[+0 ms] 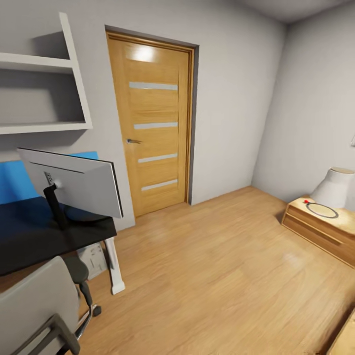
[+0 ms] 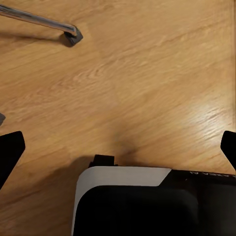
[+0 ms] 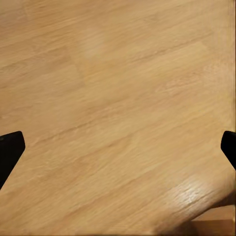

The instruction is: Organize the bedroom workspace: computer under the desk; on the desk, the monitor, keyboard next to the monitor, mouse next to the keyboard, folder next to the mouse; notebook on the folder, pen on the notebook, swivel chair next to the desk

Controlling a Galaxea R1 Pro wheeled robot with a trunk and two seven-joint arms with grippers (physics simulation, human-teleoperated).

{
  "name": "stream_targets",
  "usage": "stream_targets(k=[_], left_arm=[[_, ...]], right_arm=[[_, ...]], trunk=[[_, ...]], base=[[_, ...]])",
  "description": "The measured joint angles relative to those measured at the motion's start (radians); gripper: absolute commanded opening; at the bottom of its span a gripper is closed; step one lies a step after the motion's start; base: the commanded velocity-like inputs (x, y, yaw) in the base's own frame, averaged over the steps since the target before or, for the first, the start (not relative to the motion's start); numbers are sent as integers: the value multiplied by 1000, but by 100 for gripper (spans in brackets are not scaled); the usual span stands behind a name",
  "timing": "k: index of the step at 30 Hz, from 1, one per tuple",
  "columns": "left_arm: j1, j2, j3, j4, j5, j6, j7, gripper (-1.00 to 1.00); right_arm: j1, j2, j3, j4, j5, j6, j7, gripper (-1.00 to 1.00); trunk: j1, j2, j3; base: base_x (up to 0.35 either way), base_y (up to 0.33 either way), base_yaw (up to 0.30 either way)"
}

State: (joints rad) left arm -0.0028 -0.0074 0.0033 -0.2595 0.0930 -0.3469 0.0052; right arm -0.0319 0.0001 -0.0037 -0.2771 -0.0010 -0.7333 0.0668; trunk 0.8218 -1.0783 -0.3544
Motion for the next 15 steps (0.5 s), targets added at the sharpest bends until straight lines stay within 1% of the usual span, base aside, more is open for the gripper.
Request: stream_targets(k=[15], left_arm=[[0, 0, 0, 0, 0, 0, 0, 100]], right_arm=[[0, 0, 0, 0, 0, 0, 0, 100]], trunk=[[0, 0, -6]], base=[[0, 0, -293]])
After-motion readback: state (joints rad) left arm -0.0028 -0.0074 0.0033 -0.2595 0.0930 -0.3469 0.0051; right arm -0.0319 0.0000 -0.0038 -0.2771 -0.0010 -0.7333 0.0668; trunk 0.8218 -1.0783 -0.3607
